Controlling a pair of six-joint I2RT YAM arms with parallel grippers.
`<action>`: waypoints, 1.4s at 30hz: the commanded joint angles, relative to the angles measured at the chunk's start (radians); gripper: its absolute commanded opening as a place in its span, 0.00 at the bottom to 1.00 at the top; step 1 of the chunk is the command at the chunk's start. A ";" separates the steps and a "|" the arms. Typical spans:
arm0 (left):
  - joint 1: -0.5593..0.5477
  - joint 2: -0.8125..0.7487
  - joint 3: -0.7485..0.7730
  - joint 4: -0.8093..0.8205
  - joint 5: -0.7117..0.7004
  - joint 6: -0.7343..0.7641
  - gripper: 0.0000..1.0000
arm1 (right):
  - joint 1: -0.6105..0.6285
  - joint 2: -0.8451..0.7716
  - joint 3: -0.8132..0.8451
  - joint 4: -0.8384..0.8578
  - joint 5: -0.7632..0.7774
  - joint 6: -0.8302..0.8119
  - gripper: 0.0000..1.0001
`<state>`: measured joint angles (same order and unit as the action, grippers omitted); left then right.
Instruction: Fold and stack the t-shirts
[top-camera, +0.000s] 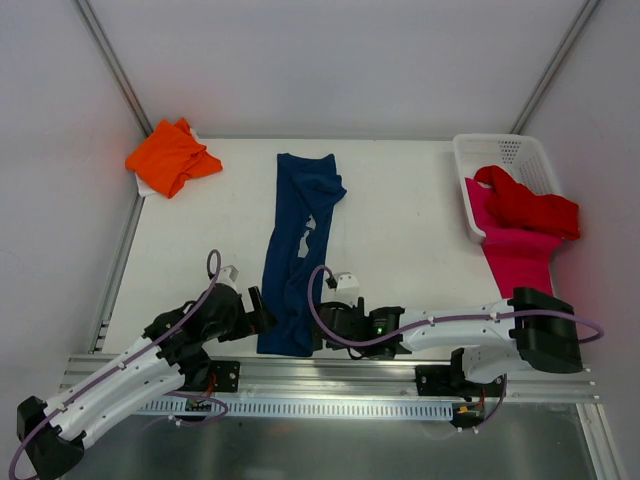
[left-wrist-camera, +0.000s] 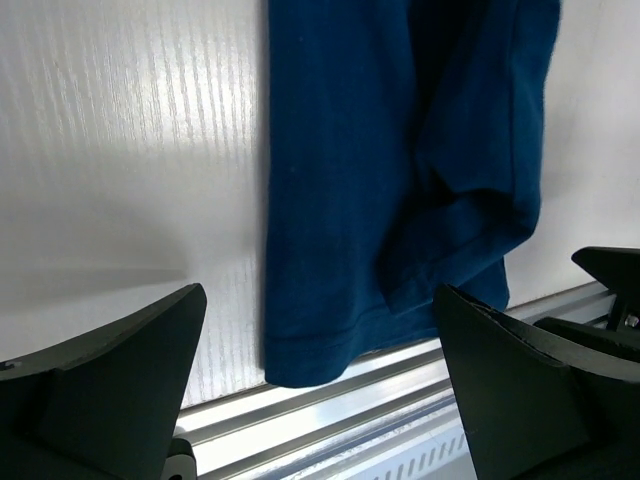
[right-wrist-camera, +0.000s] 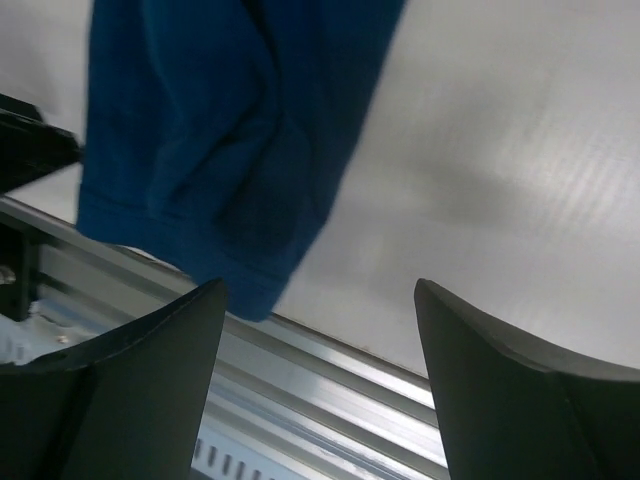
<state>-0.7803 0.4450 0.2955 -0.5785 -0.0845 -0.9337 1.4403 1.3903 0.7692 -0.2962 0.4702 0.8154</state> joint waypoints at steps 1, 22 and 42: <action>-0.010 0.008 -0.042 0.025 0.064 -0.045 0.99 | -0.006 0.036 0.010 0.189 -0.045 0.014 0.79; -0.010 -0.058 -0.194 0.164 0.146 -0.113 0.85 | -0.032 0.234 -0.100 0.456 -0.183 0.148 0.53; -0.010 -0.034 -0.251 0.261 0.155 -0.102 0.24 | -0.032 0.251 -0.168 0.485 -0.188 0.188 0.38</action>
<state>-0.7803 0.4007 0.1123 -0.2893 0.0521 -1.0546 1.4082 1.6047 0.6437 0.2863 0.3035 0.9939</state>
